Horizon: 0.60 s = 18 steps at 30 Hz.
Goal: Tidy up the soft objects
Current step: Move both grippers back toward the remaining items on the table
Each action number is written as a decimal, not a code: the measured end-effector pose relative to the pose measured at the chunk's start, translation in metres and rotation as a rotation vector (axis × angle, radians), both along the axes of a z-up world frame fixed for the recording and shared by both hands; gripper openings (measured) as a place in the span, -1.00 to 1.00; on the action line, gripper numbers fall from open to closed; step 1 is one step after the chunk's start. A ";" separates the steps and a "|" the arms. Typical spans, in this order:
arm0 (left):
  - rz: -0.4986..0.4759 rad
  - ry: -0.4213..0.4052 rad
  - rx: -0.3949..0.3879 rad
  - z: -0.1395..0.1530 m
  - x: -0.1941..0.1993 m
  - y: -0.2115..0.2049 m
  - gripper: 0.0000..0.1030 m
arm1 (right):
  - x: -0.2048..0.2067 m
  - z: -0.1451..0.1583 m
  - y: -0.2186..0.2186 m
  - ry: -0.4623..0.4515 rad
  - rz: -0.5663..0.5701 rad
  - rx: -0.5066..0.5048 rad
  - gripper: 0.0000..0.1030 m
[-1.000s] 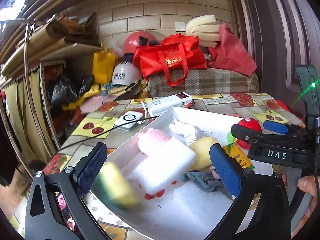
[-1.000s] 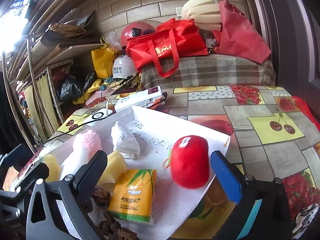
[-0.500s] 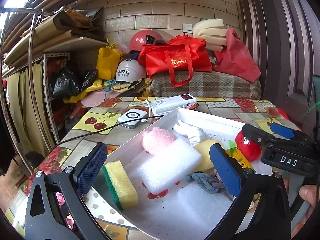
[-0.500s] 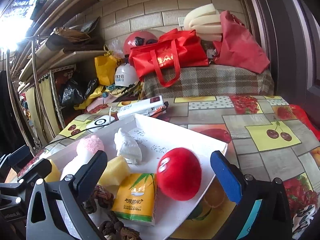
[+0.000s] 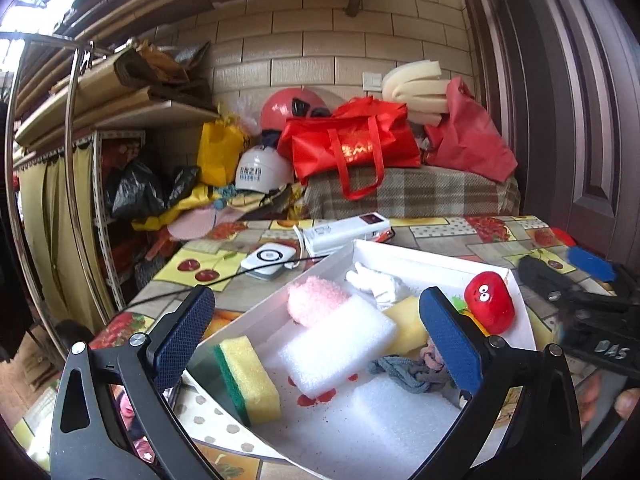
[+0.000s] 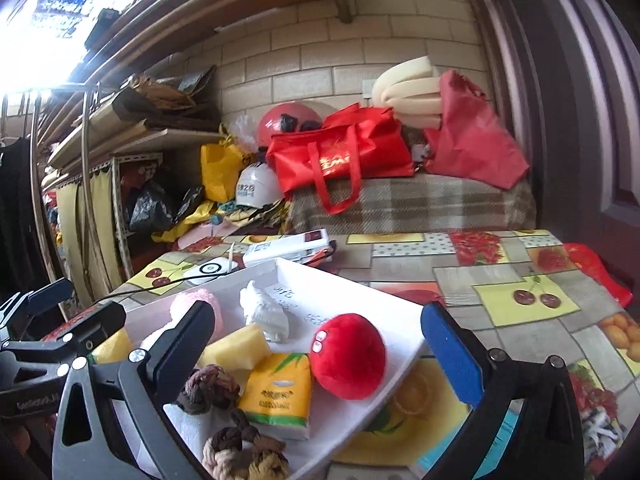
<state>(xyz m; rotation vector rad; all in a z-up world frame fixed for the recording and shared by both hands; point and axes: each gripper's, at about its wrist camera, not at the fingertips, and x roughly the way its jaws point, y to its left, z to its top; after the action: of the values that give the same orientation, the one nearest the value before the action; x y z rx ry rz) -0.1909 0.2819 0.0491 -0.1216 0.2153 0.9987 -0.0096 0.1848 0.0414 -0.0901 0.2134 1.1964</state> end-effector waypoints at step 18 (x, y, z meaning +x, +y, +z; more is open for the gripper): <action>-0.247 -0.030 -0.040 0.004 0.017 -0.026 1.00 | 0.054 0.011 -0.099 0.084 -0.132 0.027 1.00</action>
<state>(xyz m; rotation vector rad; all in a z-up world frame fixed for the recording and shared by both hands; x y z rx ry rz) -0.1736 0.2555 0.0529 -0.1427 0.2168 0.7466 0.0440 0.0860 0.0520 -0.0015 0.2729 1.0718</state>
